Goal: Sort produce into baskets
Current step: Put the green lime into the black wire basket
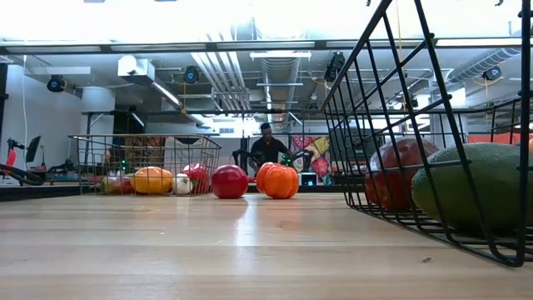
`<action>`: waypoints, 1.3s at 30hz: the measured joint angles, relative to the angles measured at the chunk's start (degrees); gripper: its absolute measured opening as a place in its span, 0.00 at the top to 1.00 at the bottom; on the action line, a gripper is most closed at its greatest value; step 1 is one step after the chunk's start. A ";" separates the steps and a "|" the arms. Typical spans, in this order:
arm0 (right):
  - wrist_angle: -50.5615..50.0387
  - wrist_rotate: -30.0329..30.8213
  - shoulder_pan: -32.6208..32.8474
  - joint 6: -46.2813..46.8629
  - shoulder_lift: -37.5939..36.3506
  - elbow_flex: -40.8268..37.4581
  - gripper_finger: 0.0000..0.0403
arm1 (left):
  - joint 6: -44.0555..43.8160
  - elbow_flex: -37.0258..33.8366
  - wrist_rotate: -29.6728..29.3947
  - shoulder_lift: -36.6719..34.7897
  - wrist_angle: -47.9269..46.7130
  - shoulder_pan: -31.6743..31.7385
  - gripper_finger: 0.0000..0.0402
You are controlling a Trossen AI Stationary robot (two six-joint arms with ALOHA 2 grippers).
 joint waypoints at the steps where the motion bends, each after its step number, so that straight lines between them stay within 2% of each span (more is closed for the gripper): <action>1: -0.03 -0.02 0.00 0.02 0.00 0.00 0.01 | 0.00 0.00 -0.01 0.00 0.00 0.00 0.50; 15: -1.38 -1.38 0.00 0.66 -0.07 0.00 0.29 | 0.02 -0.04 -0.27 -0.02 -0.31 0.87 0.50; 22: -1.36 -1.07 0.00 0.85 -0.07 0.00 0.26 | -0.58 -0.04 -0.30 -0.02 -0.24 0.94 0.48; 34: -1.63 -0.80 0.00 1.05 -0.07 -0.03 0.27 | -1.28 -0.04 -0.36 -0.07 -0.15 0.94 0.24; 39: -3.78 4.41 0.17 1.26 -0.11 -0.04 0.26 | -0.59 -0.04 -0.56 -0.35 -3.16 0.94 0.21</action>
